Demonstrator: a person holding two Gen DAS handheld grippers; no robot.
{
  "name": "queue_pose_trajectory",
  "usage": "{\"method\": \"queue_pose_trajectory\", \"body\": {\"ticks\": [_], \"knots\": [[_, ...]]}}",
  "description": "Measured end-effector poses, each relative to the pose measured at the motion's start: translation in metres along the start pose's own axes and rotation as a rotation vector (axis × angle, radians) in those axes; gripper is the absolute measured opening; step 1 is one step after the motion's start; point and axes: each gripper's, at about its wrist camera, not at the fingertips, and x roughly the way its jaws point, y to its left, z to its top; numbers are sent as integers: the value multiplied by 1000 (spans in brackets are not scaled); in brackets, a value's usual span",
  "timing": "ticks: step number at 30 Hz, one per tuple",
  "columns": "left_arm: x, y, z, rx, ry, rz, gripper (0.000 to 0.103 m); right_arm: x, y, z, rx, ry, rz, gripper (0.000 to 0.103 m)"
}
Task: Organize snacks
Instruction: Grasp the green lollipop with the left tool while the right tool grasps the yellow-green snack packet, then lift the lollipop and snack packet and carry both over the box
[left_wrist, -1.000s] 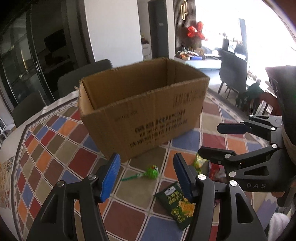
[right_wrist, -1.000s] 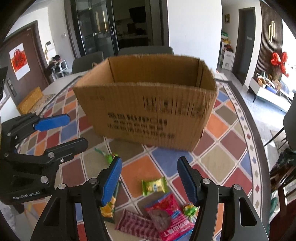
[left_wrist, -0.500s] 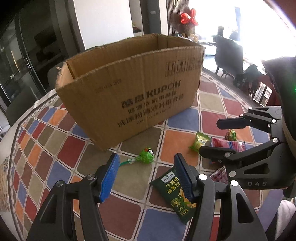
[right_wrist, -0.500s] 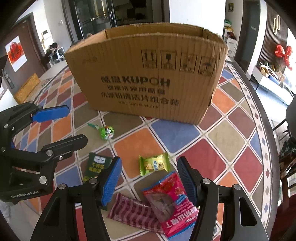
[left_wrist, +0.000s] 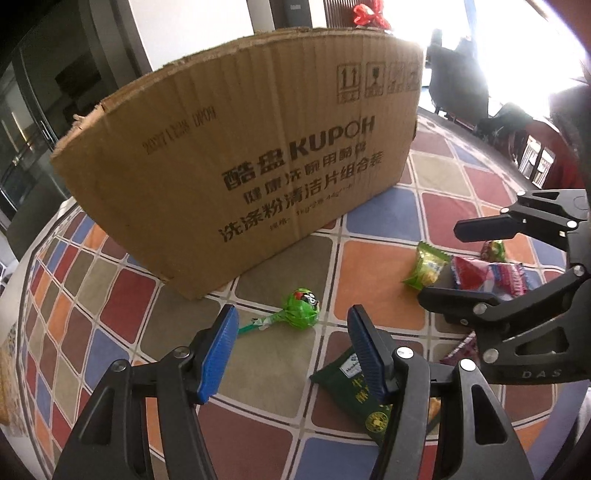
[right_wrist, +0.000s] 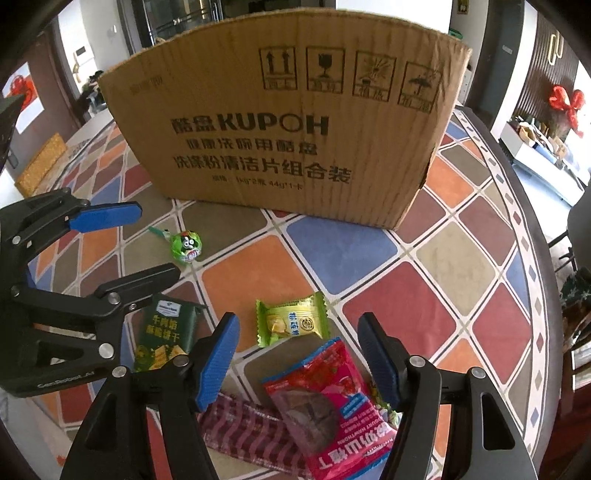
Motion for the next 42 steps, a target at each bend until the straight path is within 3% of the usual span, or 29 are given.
{"method": "queue_pose_trajectory", "body": {"ticks": [16, 18, 21, 26, 31, 42], "knots": [[31, -2, 10, 26, 38, 21, 60, 15, 0, 2, -4, 12, -23, 67], [33, -2, 9, 22, 43, 14, 58, 16, 1, 2, -4, 11, -22, 67], [36, 1, 9, 10, 54, 0, 46, 19, 3, 0, -6, 10, -20, 66], [38, 3, 7, 20, 59, -11, 29, 21, 4, -3, -11, 10, -24, 49], [34, -4, 7, 19, 53, -10, 25, 19, 4, -2, -14, -2, -16, 35], [5, 7, 0, -46, 13, -28, 25, 7, 1, 1, 1, -24, 8, 33]]}}
